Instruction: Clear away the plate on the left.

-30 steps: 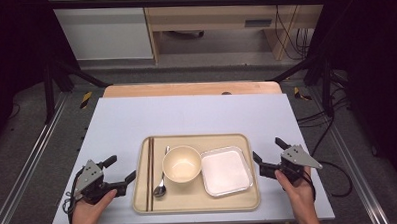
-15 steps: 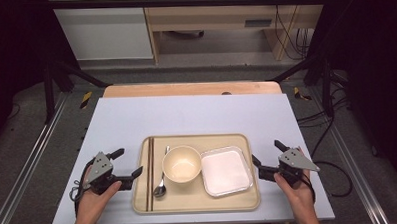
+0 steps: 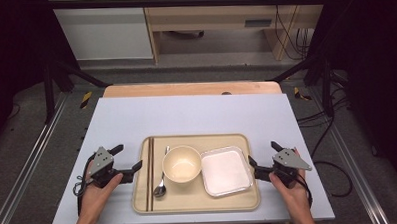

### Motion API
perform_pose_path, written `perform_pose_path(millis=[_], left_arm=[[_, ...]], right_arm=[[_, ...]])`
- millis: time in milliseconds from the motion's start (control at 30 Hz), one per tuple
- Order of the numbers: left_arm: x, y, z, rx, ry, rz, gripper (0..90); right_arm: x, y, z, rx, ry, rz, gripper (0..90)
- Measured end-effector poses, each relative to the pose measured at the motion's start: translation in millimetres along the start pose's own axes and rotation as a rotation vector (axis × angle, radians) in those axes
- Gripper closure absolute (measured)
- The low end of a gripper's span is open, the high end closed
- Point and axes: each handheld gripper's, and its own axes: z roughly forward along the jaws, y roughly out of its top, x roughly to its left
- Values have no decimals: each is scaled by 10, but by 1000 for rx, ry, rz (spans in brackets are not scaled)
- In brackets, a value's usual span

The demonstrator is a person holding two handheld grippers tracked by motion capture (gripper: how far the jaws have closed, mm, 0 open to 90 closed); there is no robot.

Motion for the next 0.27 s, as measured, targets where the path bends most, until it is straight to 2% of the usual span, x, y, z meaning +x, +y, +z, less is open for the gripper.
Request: perform_pose_path(millis=[267], left_arm=[[-34,-7,-105,-25,32,-8,63]], right_arm=[[47,-22,16,4,0,10,76]])
